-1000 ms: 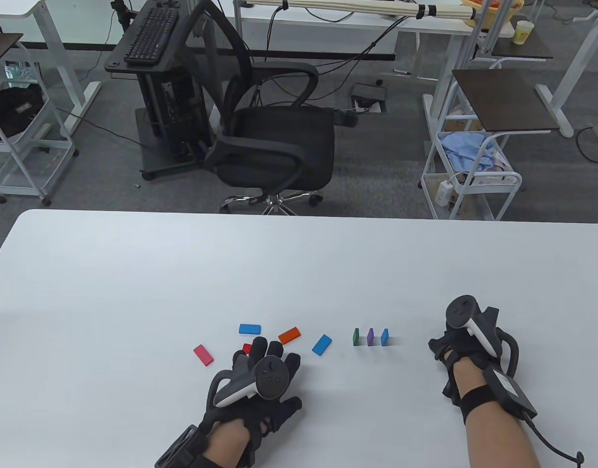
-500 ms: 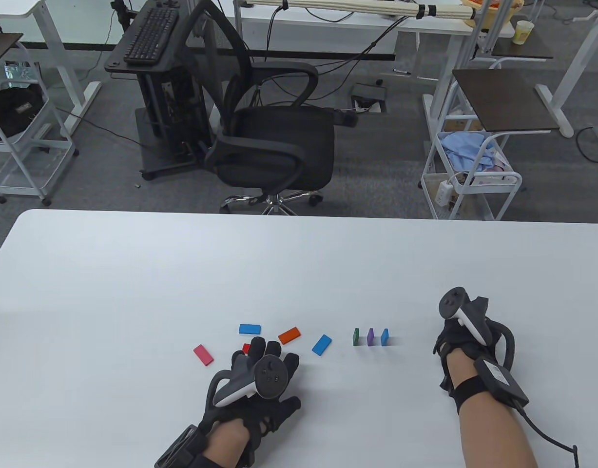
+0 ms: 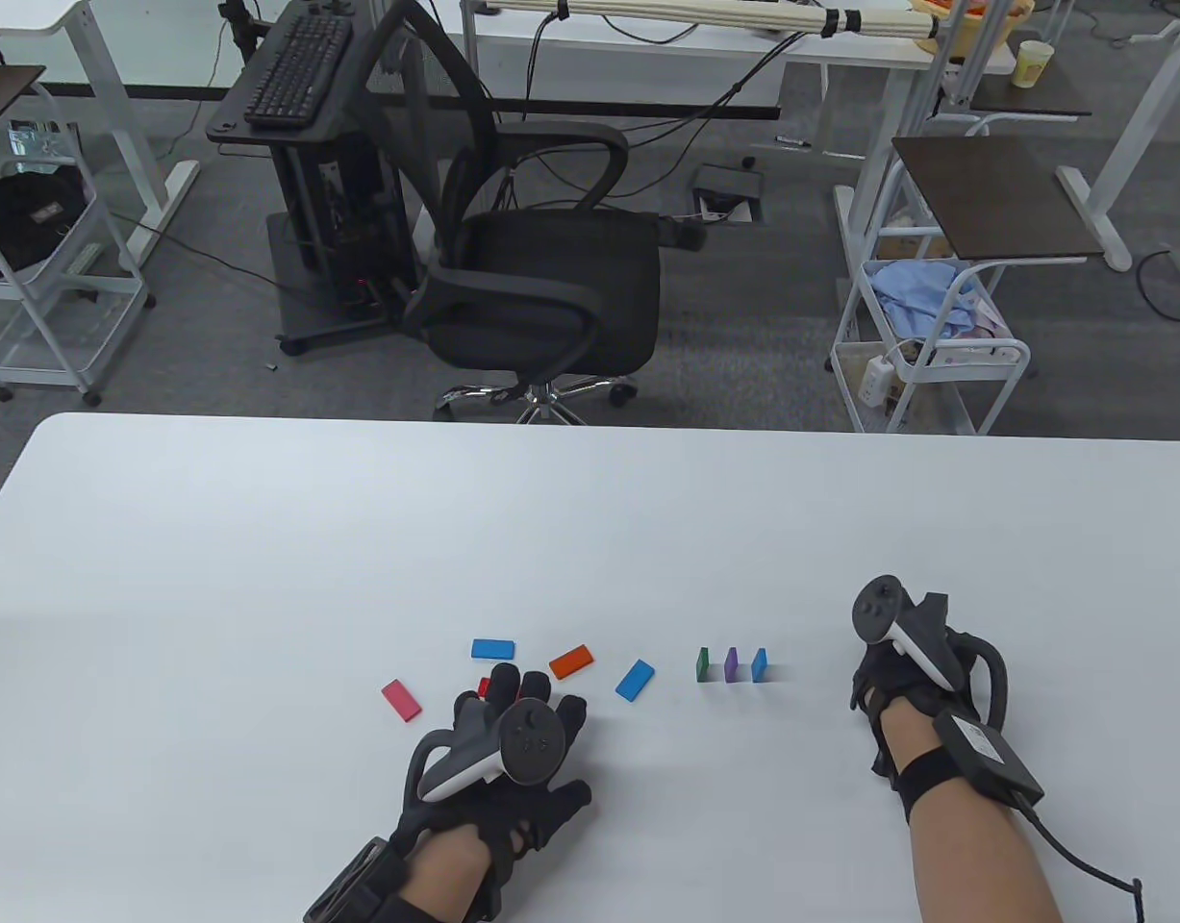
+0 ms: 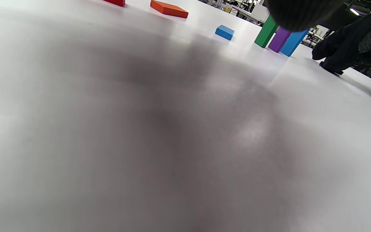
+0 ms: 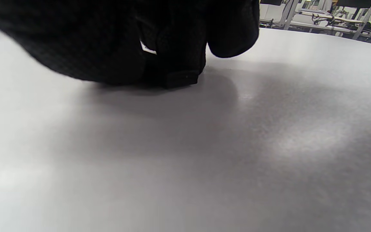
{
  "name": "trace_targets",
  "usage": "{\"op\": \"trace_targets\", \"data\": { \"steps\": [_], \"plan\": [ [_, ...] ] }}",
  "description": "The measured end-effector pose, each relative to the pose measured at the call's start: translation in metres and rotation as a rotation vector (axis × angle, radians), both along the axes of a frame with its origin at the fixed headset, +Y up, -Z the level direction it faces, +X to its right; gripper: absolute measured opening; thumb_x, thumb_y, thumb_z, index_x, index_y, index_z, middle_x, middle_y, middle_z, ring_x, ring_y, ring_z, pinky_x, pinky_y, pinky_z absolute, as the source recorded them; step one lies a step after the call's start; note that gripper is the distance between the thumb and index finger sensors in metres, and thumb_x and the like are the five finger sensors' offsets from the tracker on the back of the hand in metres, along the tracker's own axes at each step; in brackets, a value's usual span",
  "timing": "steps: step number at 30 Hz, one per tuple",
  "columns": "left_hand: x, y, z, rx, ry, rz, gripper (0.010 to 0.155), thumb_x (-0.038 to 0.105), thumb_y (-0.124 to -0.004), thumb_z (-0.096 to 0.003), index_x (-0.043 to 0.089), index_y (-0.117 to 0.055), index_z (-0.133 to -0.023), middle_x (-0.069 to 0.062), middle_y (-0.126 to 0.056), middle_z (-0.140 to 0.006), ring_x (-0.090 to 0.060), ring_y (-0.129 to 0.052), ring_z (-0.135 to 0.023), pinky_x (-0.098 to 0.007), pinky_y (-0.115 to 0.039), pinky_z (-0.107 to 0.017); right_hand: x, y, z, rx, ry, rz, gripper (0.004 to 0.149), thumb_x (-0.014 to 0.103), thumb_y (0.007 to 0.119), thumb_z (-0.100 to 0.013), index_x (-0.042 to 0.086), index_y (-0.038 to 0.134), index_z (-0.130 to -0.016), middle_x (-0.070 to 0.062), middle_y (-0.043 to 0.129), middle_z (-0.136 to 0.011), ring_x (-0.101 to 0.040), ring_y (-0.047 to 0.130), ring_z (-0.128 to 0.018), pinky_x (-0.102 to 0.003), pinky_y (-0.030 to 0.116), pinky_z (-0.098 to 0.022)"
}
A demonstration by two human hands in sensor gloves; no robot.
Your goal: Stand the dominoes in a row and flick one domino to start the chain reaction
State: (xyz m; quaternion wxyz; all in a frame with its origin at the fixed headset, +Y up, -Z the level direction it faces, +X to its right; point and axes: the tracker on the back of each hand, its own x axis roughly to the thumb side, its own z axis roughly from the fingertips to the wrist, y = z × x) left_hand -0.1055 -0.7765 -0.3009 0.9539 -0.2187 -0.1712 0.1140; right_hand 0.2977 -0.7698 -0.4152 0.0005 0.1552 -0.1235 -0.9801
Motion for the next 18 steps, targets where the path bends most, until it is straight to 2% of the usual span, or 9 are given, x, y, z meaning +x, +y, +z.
{"op": "trace_targets", "data": {
  "steps": [3, 7, 18],
  "plan": [
    [0.000, 0.000, 0.000, 0.003, 0.000, -0.001, 0.080, 0.061, -0.062, -0.0470, 0.033, -0.015, -0.106, -0.009, 0.008, -0.111, -0.036, 0.020, -0.097, -0.068, 0.002, -0.066, 0.000, 0.002, 0.003, 0.016, 0.011, -0.016, 0.063, 0.034, 0.093, -0.044, 0.016, 0.061, -0.095, -0.015, 0.081, -0.087, -0.044, 0.064, -0.083, -0.067, 0.029, -0.073],
    [0.001, 0.000, 0.000, 0.005, -0.006, -0.001, 0.080, 0.061, -0.062, -0.0469, 0.033, -0.015, -0.106, -0.009, 0.008, -0.112, -0.036, 0.020, -0.097, -0.068, 0.002, -0.066, -0.003, 0.008, 0.007, 0.078, 0.041, -0.032, 0.050, 0.034, 0.093, -0.044, 0.022, 0.074, -0.089, -0.014, 0.081, -0.087, -0.044, 0.064, -0.083, -0.067, 0.030, -0.073],
    [0.000, 0.000, 0.000, 0.004, -0.007, 0.002, 0.080, 0.061, -0.061, -0.0469, 0.033, -0.015, -0.106, -0.009, 0.008, -0.111, -0.036, 0.020, -0.097, -0.068, 0.002, -0.066, -0.010, 0.033, 0.014, 0.148, 0.064, -0.141, 0.052, 0.033, 0.091, -0.045, 0.021, 0.069, -0.090, -0.011, 0.078, -0.090, -0.043, 0.063, -0.086, -0.066, 0.029, -0.073]
  ]
}}
